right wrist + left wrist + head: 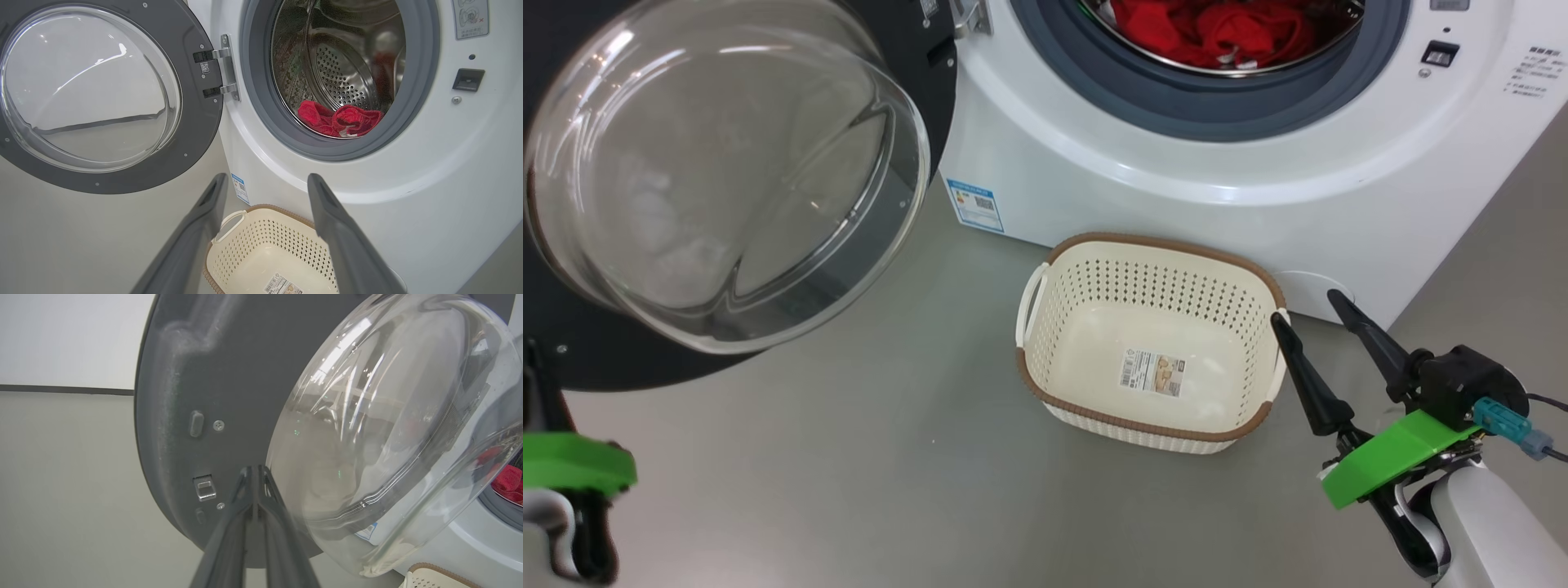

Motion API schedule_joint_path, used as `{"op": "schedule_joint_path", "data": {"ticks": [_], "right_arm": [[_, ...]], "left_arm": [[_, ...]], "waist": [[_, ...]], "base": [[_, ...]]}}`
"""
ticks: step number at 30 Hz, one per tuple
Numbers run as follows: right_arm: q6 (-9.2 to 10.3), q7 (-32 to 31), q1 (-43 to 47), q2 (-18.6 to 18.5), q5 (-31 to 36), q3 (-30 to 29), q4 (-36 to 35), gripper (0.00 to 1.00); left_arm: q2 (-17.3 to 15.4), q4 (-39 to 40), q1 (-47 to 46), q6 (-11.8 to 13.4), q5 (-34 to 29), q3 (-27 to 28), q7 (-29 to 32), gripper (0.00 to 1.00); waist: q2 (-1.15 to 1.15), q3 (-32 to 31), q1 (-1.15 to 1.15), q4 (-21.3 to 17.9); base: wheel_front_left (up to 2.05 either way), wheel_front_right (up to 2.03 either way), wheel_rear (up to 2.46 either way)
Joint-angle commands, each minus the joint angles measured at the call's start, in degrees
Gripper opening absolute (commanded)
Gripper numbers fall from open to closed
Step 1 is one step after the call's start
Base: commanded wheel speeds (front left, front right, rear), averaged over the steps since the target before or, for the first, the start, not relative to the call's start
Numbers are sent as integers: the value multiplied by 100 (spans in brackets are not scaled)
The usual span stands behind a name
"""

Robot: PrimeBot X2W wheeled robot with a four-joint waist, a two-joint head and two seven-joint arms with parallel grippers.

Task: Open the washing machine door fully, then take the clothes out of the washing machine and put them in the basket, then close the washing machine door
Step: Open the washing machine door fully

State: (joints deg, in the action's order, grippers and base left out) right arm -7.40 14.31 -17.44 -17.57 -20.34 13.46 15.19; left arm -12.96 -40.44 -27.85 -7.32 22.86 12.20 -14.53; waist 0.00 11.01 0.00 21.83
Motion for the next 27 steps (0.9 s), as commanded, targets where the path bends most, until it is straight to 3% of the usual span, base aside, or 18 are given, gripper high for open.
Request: {"op": "schedule_joint_path", "data": {"ticks": [1,2,12,27], "right_arm": [[-9,69,126,19,-30,110,-124,100],[-9,69,139,26,-37,103,-131,100],[-9,69,443,90,-35,-45,-202,100],[-9,69,711,149,32,-468,-380,100]], "left_arm": [[-286,220,84,-16,9,107,-47,95],[-250,326,213,-16,29,101,-47,100],[42,1661,1590,-16,299,-404,-47,100],[-195,2565,2003,-16,531,-1376,-47,100]], "waist": [[0,-87,0,-29],[0,-118,0,-54],[0,-366,0,-503],[0,-291,0,-1535]], "base": [[0,0,0],[0,0,0],[0,0,0],[0,0,0]]}}
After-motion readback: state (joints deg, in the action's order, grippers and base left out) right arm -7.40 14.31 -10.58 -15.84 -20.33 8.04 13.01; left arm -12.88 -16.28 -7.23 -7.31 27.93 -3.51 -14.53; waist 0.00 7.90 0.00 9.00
